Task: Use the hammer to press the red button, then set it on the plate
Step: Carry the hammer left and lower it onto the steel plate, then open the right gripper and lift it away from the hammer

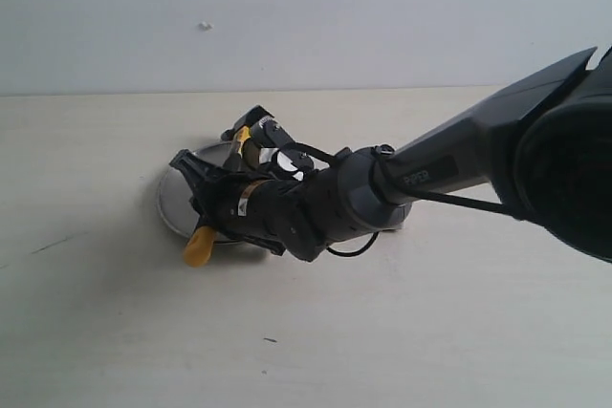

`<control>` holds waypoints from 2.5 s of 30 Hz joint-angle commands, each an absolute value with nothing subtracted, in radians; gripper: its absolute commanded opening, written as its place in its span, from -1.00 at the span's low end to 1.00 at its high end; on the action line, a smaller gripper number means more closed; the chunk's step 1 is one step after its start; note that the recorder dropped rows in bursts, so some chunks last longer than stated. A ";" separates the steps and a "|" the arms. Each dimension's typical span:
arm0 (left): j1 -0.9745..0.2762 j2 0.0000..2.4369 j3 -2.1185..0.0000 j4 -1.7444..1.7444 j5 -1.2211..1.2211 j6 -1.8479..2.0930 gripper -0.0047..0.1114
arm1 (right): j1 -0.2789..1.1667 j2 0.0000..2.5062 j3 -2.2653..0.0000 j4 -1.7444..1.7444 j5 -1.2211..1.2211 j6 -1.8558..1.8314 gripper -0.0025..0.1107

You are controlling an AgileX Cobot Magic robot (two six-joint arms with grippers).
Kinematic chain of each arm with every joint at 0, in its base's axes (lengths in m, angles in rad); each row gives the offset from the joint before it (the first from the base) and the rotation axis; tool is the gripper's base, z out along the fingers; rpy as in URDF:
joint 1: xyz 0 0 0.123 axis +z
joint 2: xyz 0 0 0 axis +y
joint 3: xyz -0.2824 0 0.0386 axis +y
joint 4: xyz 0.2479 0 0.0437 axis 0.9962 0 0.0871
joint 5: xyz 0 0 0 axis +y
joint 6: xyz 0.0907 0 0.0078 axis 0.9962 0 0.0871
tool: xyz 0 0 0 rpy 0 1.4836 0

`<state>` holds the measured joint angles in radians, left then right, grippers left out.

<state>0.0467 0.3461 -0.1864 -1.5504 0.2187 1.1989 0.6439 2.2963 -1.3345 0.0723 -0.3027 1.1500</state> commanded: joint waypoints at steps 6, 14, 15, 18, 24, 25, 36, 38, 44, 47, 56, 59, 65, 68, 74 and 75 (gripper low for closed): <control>0.048 0.339 -0.184 -1.549 0.213 1.203 -0.92 | 0.640 2.286 -1.385 0.021 -0.278 1.126 -0.88; 0.048 0.339 -0.184 -1.549 0.213 1.203 -0.92 | 0.640 2.294 -1.385 0.021 -0.278 1.126 -0.88; 0.048 0.339 -0.184 -1.549 0.213 1.203 -0.92 | 0.640 2.294 -1.385 0.021 -0.278 1.126 -0.88; 0.048 0.339 -0.184 -1.549 0.213 1.203 -0.92 | 0.640 2.294 -1.385 0.021 -0.278 1.126 -0.87; 0.048 0.339 -0.184 -1.549 0.213 1.203 -0.92 | 0.640 2.294 -1.385 0.025 -0.278 1.126 -0.58; 0.048 0.339 -0.184 -1.549 0.213 1.203 -0.92 | 0.640 2.294 -1.385 0.025 -0.278 1.123 -0.52; 0.048 0.339 -0.184 -1.549 0.213 1.203 -0.92 | 0.632 2.294 -1.385 0.028 -0.263 1.118 -0.14; 0.048 0.339 -0.184 -1.549 0.213 1.203 -0.92 | 0.629 2.292 -1.385 0.028 -0.255 1.118 -0.14; 0.048 0.339 -0.184 -1.549 0.213 1.203 -0.92 | 0.614 2.288 -1.385 0.028 -0.184 1.098 -0.14; 0.048 0.339 -0.184 -1.549 0.213 1.203 -0.92 | 0.614 2.280 -1.385 0.028 -0.171 1.080 -0.14; 0.048 0.339 -0.184 -1.549 0.213 1.203 -0.92 | 0.600 2.180 -1.385 0.025 -0.020 0.959 -0.15; 0.048 0.339 -0.184 -1.549 0.213 1.203 -0.92 | 0.600 2.129 -1.385 0.025 0.057 0.896 -0.15; 0.048 0.339 -0.184 -1.549 0.213 1.203 -0.92 | 0.600 1.988 -1.324 -0.046 0.192 0.789 -0.64; 0.048 0.339 -0.184 -1.549 0.213 1.203 -0.92 | 0.600 1.872 -1.199 -0.158 0.174 0.786 -0.93; 0.048 0.339 -0.184 -1.549 0.213 1.203 -0.92 | 0.598 1.558 -0.850 -0.289 0.044 0.782 -0.96; 0.048 0.339 -0.184 -1.549 0.213 1.203 -0.92 | 0.598 1.511 -0.801 -0.312 0.044 0.779 -0.96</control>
<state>0.0467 0.3461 -0.1864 -1.5504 0.2187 1.1989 0.6025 1.6498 -0.9214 -0.2391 0.0878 0.7967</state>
